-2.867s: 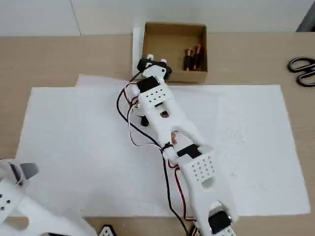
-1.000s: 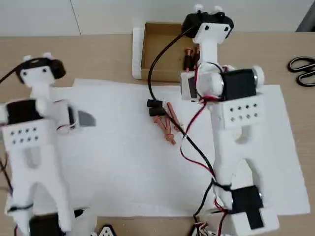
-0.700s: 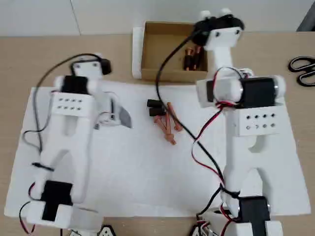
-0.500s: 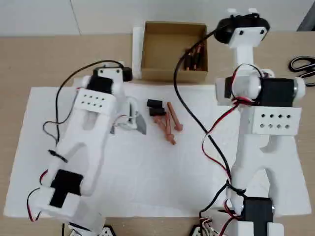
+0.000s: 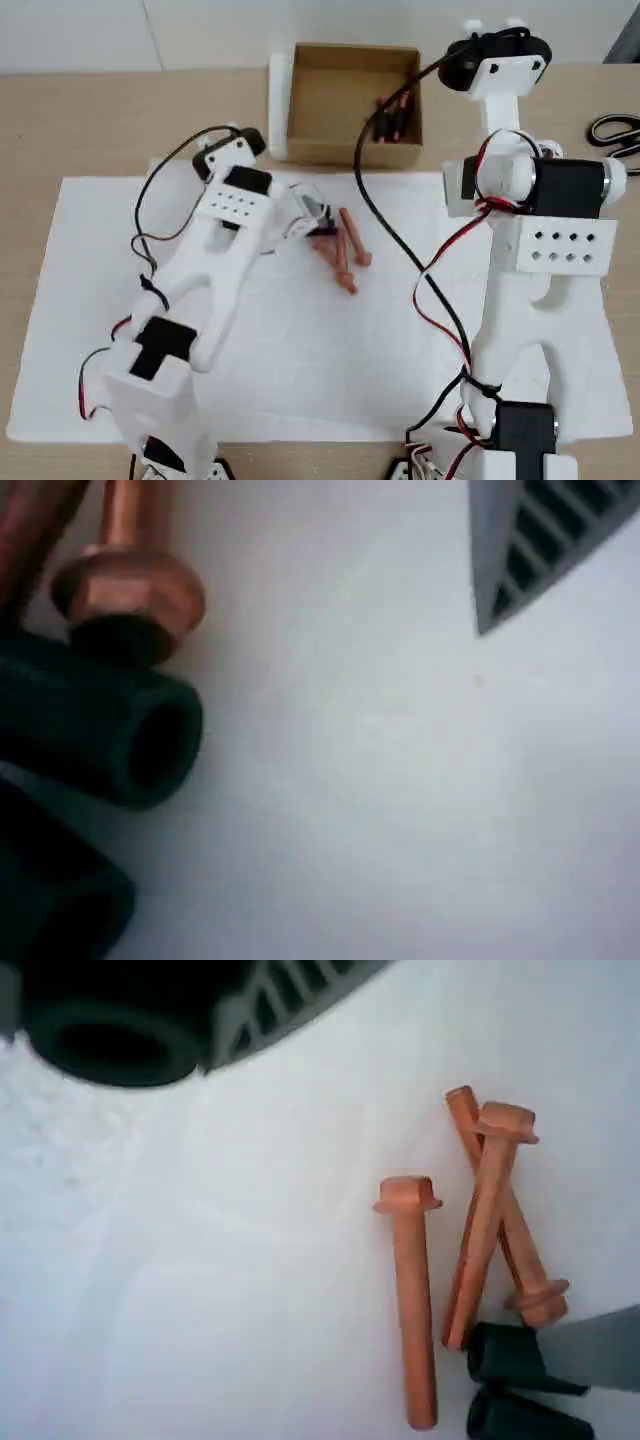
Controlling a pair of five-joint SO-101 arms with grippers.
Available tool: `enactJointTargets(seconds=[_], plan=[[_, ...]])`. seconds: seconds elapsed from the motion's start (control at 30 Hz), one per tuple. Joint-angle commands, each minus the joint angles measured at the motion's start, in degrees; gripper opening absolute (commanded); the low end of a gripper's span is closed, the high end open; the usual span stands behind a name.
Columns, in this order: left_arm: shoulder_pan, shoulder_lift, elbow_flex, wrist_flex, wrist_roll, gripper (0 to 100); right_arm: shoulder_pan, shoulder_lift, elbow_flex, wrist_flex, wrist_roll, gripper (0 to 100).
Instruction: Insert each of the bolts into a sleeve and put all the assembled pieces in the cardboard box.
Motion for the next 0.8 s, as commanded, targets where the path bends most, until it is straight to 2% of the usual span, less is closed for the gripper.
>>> enactJointTargets(seconds=[0.0, 0.13, 0.4, 0.77], plan=[[0.4, 0.8, -2.9, -1.3, 2.6, 31, 0.3, -2.2, -0.2, 0.7, 0.3, 0.3], [0.6, 1.5, -2.9, 0.8, 4.4, 31, 0.2, -2.2, -0.2, 0.5, 0.2, 0.3], [7.0, 1.4, -3.0, 4.3, 4.4, 31, 0.2, -2.1, -0.2, 0.3, 0.2, 0.3], [7.0, 1.8, -3.6, 4.3, 4.5, 31, 0.2, -2.1, -0.2, 0.3, 0.2, 0.3]])
